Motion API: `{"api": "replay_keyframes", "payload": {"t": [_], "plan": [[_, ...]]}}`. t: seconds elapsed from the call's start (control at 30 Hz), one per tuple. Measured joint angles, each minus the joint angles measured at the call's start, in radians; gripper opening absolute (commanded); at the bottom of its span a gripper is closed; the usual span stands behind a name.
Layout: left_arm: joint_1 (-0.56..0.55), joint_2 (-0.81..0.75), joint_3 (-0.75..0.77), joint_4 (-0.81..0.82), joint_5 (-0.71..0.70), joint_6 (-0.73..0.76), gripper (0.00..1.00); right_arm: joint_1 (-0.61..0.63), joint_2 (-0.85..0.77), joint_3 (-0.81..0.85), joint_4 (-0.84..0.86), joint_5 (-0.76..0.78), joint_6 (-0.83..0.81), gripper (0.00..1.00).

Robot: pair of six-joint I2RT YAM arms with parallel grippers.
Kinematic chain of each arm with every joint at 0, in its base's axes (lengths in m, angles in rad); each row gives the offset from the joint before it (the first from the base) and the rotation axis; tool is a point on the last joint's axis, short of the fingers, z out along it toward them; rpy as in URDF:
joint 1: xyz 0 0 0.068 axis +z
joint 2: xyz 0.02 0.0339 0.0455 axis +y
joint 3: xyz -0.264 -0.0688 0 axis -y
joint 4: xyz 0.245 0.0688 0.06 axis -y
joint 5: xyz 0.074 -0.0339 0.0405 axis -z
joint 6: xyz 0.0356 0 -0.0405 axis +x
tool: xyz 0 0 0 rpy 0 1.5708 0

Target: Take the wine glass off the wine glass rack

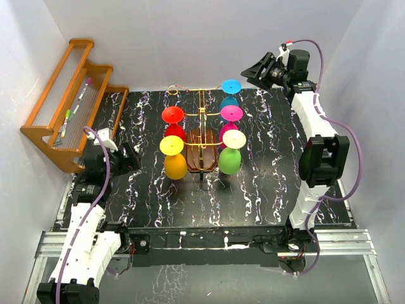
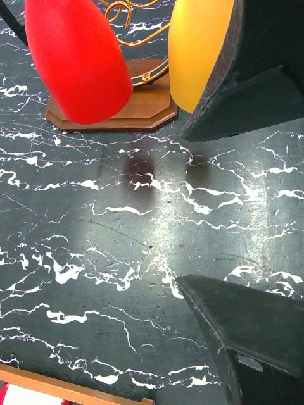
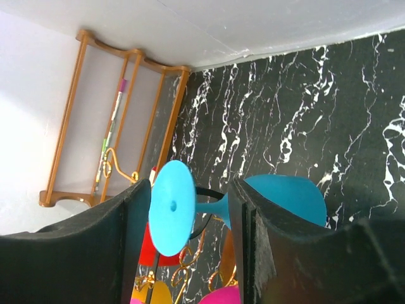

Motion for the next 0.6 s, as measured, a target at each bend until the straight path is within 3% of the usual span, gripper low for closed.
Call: {"api": "replay_keyframes", "payload": {"t": [0.6], "plan": [[0.0, 0.006, 0.0, 0.0, 0.001, 0.0, 0.83, 0.034, 0.019, -0.016, -0.053, -0.007, -0.048, 0.5]]}}
